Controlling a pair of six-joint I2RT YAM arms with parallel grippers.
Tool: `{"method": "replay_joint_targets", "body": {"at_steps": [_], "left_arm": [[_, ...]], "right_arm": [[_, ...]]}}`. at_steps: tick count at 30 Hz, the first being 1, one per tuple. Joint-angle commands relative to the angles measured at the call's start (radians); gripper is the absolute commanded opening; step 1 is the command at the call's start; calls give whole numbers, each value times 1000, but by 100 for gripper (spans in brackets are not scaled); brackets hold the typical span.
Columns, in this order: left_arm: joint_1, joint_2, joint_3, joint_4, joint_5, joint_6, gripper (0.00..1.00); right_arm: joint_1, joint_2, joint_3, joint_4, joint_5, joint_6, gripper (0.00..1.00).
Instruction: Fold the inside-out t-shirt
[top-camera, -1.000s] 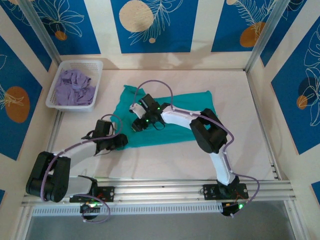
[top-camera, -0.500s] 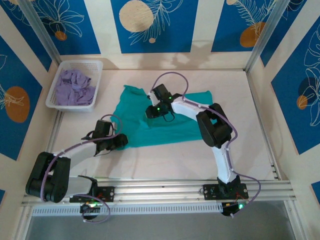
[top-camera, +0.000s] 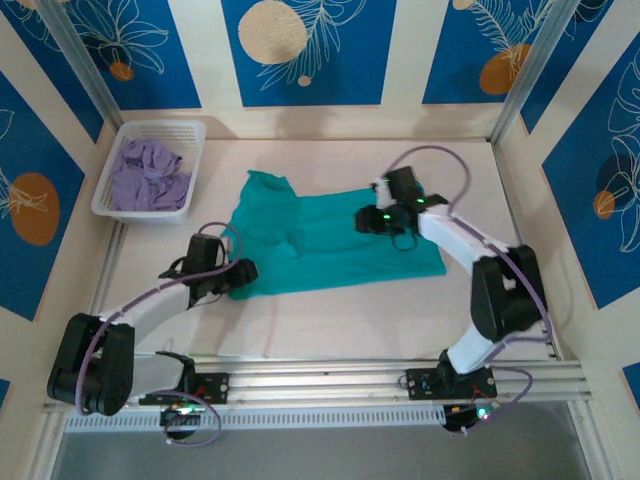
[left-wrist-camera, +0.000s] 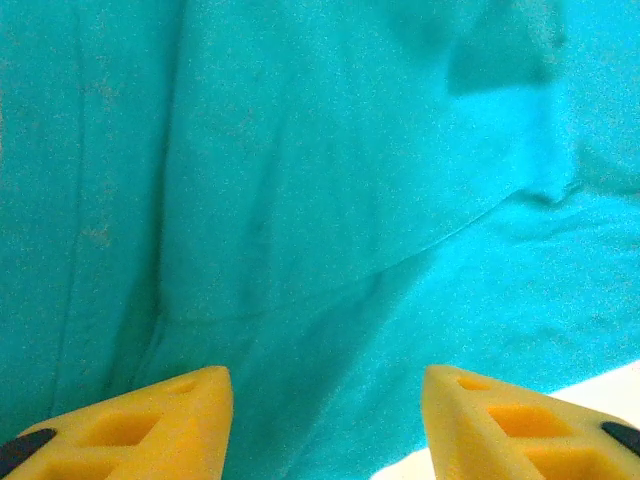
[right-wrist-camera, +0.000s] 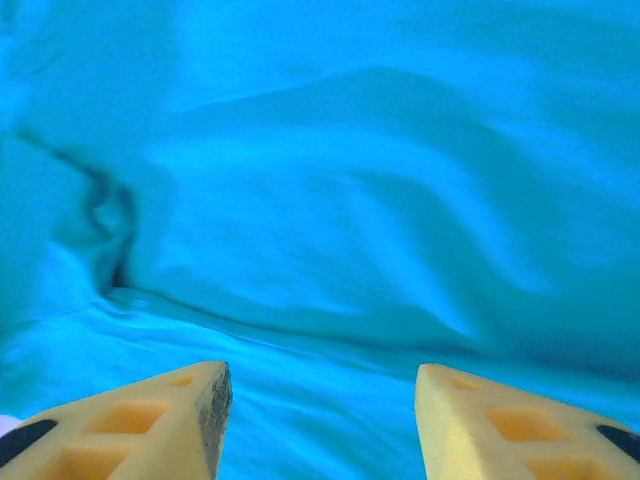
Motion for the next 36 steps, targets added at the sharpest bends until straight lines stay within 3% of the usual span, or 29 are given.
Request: {"method": "replay_joint_targets", "body": {"at_steps": [1,3,6,15,24,29,32,36], "left_arm": [[-11,15,68,28,49,7,55],[-24,59,102,44,74,4,56],[-36,124,133,85,98,-7,58],[-37,281,167,112,170,-13,60],[-38,191,9,54,170,-17,61],[-47,-13,-89,-46,133,-43,61],[-46,-98,-35,-84,49,-11,64],[-27,-30,116,-52,-49,59,71]], "right_arm": [[-121,-64,-120,-44,-22,49,58],[-185,-83,-155,-43,-27,60,72],[-236,-61,-163,-40,-24,69,79],[-320,54,-149,-134,-135,109,76],[-449,-155,-405,-150,-314,205,71],[-451,-417,-528,-166,-276,311,68],[-369,-571,-528,-112,-181,342,67],[-297,-506,-424,41,-86,304,70]]}}
